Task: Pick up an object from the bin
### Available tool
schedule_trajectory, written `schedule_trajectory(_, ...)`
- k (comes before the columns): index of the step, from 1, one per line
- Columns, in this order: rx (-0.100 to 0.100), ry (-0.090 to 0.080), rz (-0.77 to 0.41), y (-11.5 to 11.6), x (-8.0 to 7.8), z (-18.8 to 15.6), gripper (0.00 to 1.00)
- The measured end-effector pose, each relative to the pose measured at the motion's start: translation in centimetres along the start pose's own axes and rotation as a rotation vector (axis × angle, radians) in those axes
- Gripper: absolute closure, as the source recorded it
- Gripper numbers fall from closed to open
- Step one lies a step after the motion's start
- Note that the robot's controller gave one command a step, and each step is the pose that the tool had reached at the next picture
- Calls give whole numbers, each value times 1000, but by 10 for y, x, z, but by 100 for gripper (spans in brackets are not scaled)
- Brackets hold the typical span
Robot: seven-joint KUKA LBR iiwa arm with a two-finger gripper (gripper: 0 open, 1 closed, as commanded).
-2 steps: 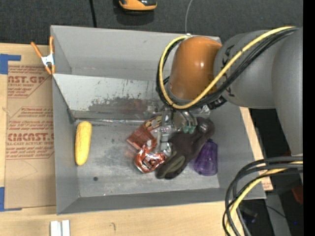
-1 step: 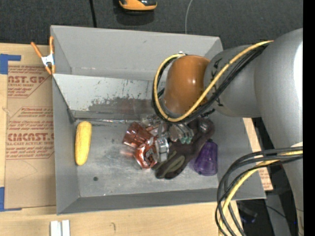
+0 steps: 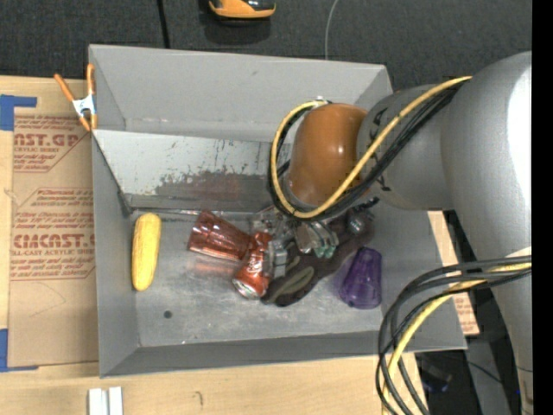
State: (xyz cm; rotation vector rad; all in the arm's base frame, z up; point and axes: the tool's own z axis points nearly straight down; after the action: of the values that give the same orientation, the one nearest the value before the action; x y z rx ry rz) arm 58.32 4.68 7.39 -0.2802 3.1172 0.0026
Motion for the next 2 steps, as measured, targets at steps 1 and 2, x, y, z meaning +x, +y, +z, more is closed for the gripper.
schedule_trajectory(1, 0, 0, 0, 0, 0, 0, 100)
schedule_trajectory(2, 0, 9, -14, 12, 17, -111, 100)
